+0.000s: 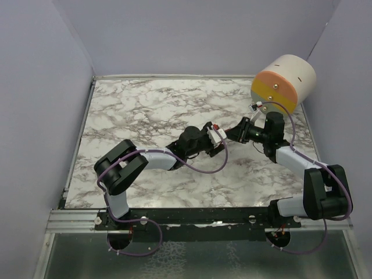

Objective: Unlock with the key

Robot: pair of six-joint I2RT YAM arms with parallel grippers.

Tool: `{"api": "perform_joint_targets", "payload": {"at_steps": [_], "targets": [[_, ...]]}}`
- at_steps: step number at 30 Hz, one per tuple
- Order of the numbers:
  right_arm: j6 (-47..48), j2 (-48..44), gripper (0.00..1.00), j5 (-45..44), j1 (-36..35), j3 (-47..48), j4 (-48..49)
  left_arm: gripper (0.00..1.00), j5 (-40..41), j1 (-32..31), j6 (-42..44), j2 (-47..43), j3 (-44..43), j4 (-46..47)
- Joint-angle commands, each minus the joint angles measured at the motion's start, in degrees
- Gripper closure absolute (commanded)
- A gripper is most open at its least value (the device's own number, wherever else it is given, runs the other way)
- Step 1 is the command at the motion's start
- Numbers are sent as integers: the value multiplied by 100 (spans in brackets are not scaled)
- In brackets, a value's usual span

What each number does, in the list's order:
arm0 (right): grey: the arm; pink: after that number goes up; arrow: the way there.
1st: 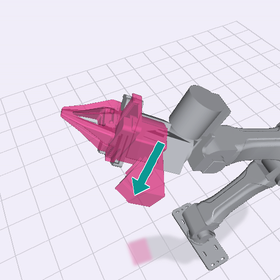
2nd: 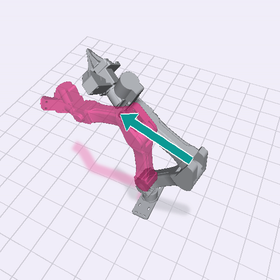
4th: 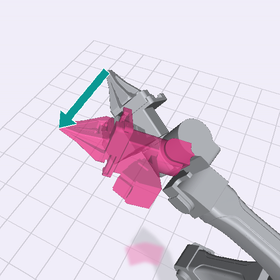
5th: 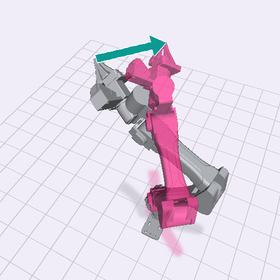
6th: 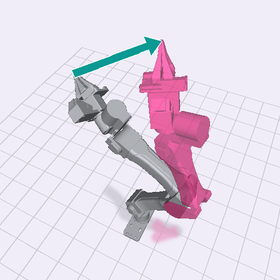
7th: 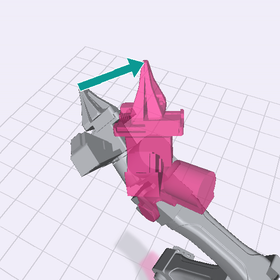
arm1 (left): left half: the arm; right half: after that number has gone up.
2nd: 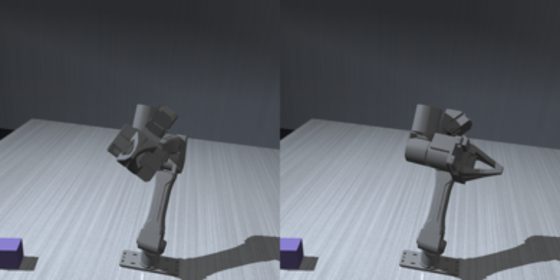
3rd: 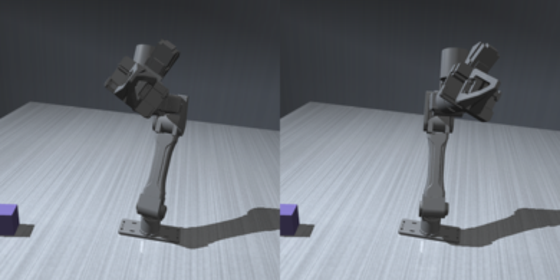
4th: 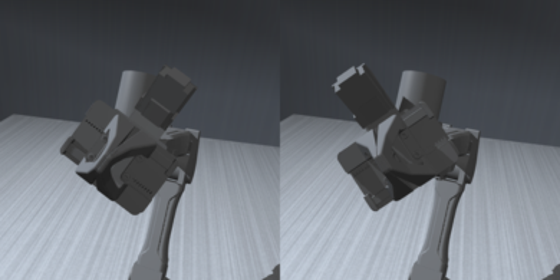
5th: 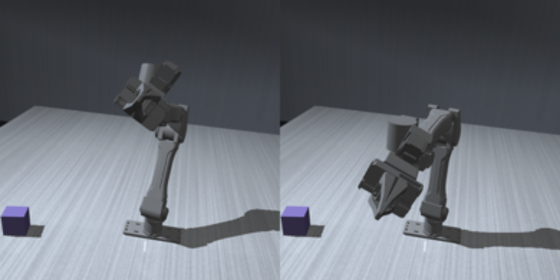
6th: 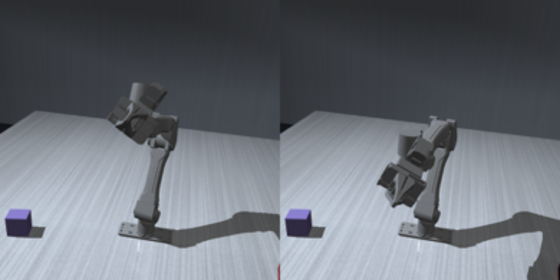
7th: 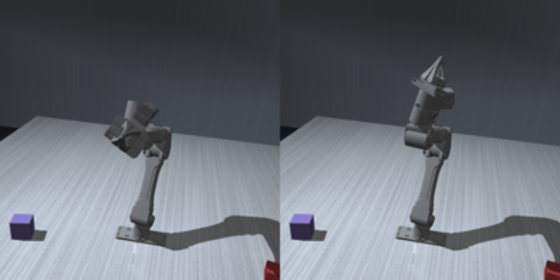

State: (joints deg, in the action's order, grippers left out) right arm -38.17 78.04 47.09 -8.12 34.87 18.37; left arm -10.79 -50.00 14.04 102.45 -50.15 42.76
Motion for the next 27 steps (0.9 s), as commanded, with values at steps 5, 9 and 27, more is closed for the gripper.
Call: {"api": "perform_joint_targets", "payload": {"at_steps": [5,9,27], "targets": [[152,-228,99,199,30,62,-135,59,79,-28,72,47,-131,198],[152,-219,99,171,35,72,-160,59,136,-28,72,-55,-63,202],[143,-169,99,55,30,116,-238,100,522,-28,-7,-160,69,200]]}}
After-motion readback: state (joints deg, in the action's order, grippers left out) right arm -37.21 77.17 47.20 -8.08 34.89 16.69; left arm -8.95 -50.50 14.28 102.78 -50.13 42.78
